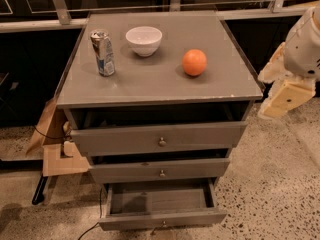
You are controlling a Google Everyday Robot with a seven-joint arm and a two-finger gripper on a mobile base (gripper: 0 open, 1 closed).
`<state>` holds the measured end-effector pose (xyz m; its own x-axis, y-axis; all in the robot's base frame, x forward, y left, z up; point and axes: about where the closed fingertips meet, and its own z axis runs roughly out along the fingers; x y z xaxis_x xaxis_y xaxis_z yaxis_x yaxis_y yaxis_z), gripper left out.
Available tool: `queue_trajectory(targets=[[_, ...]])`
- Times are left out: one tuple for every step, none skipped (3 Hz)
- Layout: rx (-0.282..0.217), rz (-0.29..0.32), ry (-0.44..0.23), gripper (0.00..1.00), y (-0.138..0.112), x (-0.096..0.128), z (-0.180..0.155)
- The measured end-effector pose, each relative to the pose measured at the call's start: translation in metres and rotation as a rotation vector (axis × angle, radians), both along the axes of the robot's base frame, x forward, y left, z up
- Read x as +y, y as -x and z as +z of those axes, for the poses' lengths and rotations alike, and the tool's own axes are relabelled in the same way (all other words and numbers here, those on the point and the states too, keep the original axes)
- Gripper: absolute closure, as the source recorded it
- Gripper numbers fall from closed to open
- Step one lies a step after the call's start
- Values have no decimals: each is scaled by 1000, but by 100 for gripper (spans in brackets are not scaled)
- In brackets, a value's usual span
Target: Close bottom drawer
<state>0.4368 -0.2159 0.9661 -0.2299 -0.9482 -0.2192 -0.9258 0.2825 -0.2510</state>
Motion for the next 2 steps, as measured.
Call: queue_trajectory(targets=[[6,-17,-53,65,6,3,-34],[40,-42,-134,89,10,4,-104]])
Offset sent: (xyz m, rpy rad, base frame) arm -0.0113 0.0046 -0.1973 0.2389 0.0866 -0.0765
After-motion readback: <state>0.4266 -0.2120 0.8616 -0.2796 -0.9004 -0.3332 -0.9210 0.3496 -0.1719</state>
